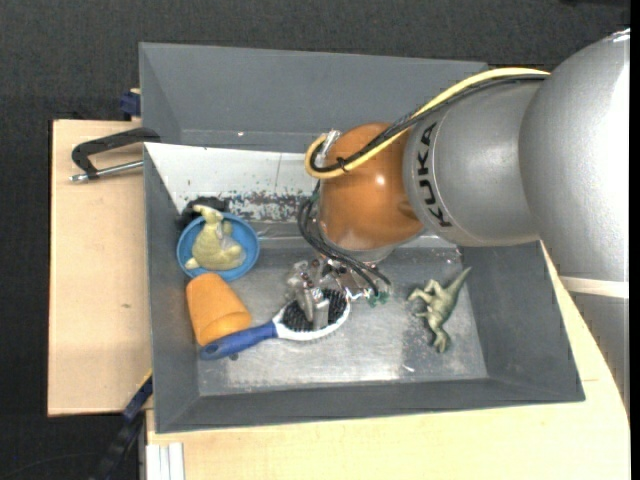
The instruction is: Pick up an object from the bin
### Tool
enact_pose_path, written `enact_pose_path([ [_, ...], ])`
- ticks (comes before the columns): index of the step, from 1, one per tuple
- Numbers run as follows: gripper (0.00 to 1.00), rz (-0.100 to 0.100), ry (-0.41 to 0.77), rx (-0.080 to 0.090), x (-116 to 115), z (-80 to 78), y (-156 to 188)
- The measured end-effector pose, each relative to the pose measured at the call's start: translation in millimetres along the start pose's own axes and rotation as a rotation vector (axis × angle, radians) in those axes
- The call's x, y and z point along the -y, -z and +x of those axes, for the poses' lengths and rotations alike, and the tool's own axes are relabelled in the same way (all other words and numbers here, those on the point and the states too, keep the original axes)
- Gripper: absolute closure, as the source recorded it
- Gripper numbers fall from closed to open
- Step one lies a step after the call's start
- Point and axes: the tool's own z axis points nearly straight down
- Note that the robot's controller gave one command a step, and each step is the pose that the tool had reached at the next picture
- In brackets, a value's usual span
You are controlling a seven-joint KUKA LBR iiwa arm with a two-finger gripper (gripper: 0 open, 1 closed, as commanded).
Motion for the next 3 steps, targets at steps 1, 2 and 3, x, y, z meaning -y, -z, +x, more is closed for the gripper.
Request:
enact_pose_path([
  [1,0.0,-0.001,-0.002,0.01,-1,-2.3,1],
  [2,0.0,-0.001,-0.095,0.007,6,-39.0,64],
  [3,0.0,-0.003,0.226,-0.007,-17,16.2,5],
])
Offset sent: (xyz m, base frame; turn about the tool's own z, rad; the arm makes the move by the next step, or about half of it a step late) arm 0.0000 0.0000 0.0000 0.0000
